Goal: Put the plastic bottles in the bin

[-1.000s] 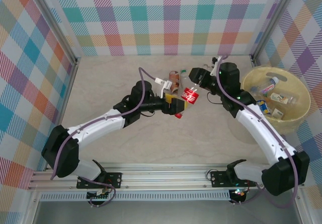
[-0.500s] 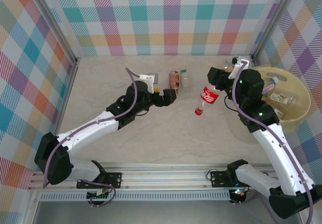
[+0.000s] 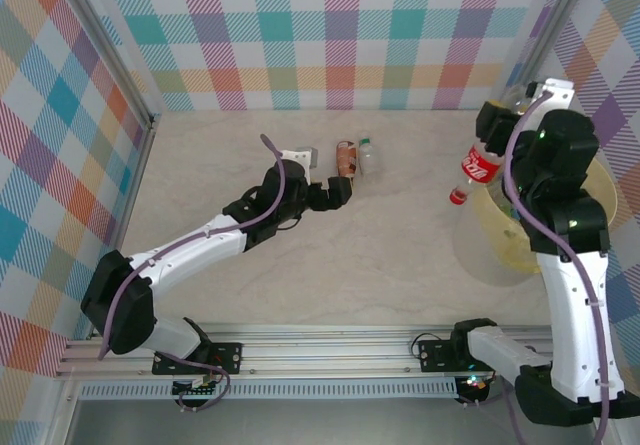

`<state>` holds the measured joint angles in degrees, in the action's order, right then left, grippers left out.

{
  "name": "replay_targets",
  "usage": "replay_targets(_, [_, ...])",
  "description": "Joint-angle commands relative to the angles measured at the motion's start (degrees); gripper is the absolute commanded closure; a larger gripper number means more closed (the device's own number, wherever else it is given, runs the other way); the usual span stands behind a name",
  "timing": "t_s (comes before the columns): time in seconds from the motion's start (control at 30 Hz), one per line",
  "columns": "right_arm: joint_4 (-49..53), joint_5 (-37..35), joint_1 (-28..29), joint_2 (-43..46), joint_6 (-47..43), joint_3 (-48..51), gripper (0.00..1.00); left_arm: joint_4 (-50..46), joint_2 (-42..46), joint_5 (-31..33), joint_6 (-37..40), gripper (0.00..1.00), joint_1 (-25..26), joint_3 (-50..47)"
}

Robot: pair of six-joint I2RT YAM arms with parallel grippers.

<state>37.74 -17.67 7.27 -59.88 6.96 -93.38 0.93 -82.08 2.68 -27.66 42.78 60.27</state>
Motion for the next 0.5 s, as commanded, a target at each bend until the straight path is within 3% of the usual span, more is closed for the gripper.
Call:
replay_targets(0.0, [9.8,-1.7,-3.0,-2.7,-4.3,-10.0,0.65,-1.6,-0.7,1.6,-0.5,0.0,0.5,2.6])
replay_targets(0.1, [16.1,-6.1,-5.0,-7.1,-8.1,-18.7,0.66,-2.2,-1.5,1.5,-0.4,0.0,0.5,3.4])
replay_targets(0.17, [19.0,-11.0,-6.9,-9.8,-11.1,-21.8,0.66,-2.4,-2.1,1.3,-0.5,0.0,0.5,3.8])
replay_targets(0.27, [22.3,-12.7,-12.2,-12.8,-12.1,-23.9,0.66,-2.8,-2.9,1.0,-0.5,0.0,0.5,4.6])
replay_targets(0.47, [18.7,-13.8,-19.5,-12.9,-12.1,-15.4,0.67,-4.4,-4.0,1.0,0.6,0.0,0.5,5.9])
